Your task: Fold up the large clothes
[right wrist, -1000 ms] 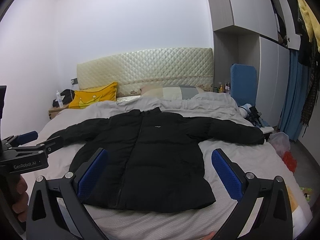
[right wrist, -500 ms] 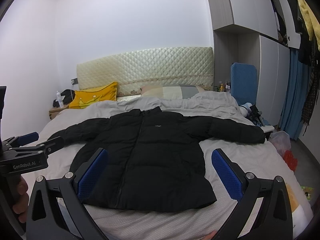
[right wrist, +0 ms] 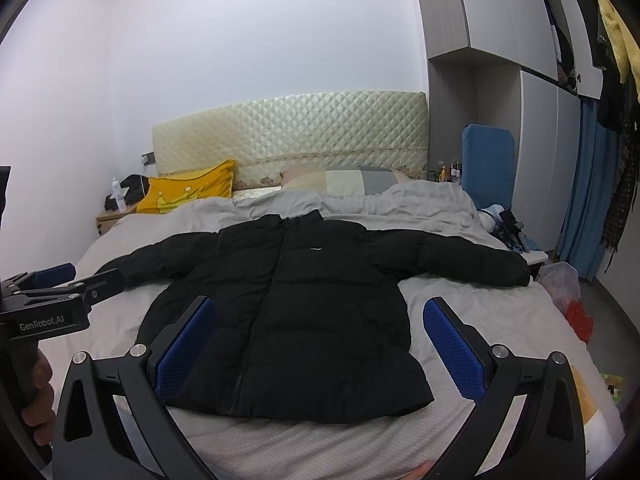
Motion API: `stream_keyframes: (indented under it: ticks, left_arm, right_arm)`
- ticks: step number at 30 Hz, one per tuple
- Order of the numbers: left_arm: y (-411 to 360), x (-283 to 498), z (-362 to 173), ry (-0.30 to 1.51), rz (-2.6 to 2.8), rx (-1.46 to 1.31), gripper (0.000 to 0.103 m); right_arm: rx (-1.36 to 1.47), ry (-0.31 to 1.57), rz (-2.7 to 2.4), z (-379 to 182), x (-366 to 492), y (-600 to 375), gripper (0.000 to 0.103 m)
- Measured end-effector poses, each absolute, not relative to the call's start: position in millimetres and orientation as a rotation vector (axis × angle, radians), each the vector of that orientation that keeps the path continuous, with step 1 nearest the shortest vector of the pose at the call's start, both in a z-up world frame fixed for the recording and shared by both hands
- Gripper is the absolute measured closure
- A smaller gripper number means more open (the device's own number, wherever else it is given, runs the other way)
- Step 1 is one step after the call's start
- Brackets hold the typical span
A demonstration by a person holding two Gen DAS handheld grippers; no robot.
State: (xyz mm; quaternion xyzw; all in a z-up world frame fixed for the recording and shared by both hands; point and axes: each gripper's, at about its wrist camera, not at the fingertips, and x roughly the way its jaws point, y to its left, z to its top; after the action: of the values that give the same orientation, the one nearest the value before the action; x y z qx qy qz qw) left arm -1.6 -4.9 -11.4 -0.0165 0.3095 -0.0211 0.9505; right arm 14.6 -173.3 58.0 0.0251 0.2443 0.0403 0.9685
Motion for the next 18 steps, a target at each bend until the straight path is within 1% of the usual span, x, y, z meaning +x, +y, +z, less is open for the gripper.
stream_keyframes:
  ticks: [18]
  left_arm:
    - [12.3,13.9,-13.2,0.645,-0.083,-0.083,0.000]
  right_arm:
    - [0.040,0.518,0.074,52.3,28.4,-177.0,0.000]
